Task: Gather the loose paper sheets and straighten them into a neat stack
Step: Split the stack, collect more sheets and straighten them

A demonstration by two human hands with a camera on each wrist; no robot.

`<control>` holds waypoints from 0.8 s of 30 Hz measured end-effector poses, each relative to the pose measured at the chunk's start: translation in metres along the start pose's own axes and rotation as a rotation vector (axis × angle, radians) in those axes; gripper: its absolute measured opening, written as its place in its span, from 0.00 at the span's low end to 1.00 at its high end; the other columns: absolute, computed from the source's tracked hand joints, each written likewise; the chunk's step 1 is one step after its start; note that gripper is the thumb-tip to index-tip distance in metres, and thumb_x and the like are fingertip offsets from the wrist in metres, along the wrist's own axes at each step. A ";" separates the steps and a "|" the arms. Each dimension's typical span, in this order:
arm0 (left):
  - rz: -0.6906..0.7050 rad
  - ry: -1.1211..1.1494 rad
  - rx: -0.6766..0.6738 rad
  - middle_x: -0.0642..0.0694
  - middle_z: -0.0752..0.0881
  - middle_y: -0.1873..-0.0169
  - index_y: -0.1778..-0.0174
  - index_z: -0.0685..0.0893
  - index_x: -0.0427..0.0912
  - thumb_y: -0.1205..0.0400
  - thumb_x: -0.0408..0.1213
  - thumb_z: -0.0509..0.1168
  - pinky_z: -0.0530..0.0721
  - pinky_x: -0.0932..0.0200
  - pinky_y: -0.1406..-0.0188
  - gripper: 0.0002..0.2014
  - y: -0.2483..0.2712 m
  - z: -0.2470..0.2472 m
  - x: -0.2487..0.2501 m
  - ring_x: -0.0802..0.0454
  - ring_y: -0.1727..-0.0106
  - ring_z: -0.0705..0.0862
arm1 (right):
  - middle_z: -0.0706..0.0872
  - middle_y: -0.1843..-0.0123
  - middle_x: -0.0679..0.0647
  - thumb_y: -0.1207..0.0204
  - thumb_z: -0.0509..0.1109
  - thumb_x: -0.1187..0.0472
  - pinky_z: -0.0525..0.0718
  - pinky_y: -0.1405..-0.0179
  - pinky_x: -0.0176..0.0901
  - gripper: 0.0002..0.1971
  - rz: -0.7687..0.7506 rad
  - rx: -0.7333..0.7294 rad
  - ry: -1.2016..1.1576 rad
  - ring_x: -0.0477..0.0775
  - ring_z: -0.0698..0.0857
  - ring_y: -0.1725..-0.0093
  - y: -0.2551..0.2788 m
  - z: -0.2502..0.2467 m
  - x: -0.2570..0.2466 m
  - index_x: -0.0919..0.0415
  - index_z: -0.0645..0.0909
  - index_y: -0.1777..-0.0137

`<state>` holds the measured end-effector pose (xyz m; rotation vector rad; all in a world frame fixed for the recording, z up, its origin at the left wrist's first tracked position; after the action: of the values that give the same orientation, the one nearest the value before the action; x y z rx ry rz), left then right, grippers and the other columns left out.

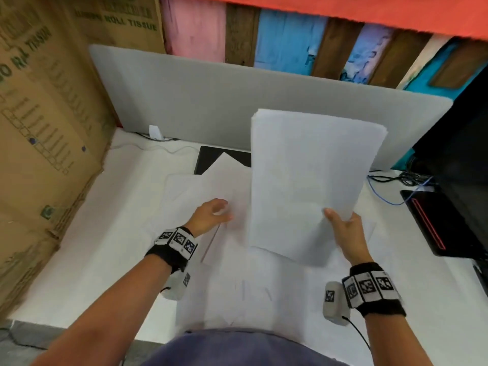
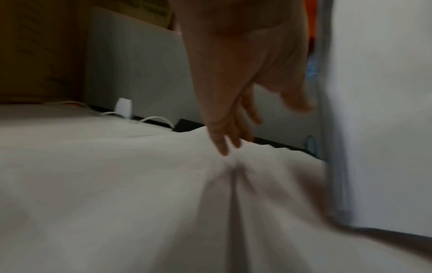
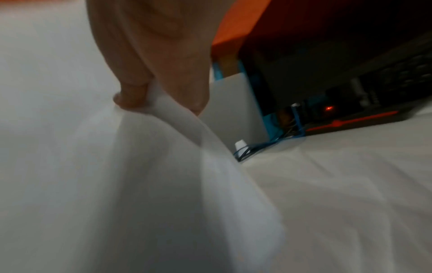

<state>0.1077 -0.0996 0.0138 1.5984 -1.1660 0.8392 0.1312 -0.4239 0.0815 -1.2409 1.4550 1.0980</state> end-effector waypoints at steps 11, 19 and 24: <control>-0.402 -0.594 0.264 0.31 0.69 0.28 0.25 0.61 0.33 0.29 0.50 0.73 0.68 0.39 0.28 0.43 -0.013 -0.081 -0.064 0.32 0.27 0.67 | 0.82 0.54 0.62 0.23 0.68 0.64 0.76 0.68 0.41 0.12 0.115 0.192 0.110 0.50 0.79 0.64 0.002 -0.063 0.014 0.69 0.79 0.43; -0.468 -0.174 -0.086 0.42 0.78 0.34 0.31 0.70 0.31 0.27 0.52 0.71 0.79 0.53 0.43 0.37 -0.003 -0.042 -0.051 0.41 0.36 0.79 | 0.82 0.52 0.62 0.23 0.68 0.64 0.76 0.67 0.41 0.15 0.150 0.211 0.119 0.54 0.80 0.62 0.001 -0.066 0.014 0.72 0.78 0.39; -0.355 0.113 -0.028 0.38 0.81 0.36 0.32 0.74 0.36 0.36 0.46 0.80 0.80 0.54 0.42 0.39 0.006 0.025 -0.040 0.44 0.39 0.81 | 0.81 0.49 0.63 0.23 0.68 0.64 0.76 0.63 0.42 0.18 0.196 0.229 0.091 0.61 0.80 0.52 0.003 -0.062 0.023 0.73 0.76 0.36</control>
<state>0.0896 -0.1120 -0.0280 1.6495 -0.7792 0.6672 0.1213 -0.4886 0.0717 -1.0141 1.7479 0.9789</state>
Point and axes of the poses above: each hand's wrist, its own y-axis away from the middle knuckle, its own z-axis out of the palm, x = y × z, the point moved 5 cm from there along -y, towards the middle knuckle
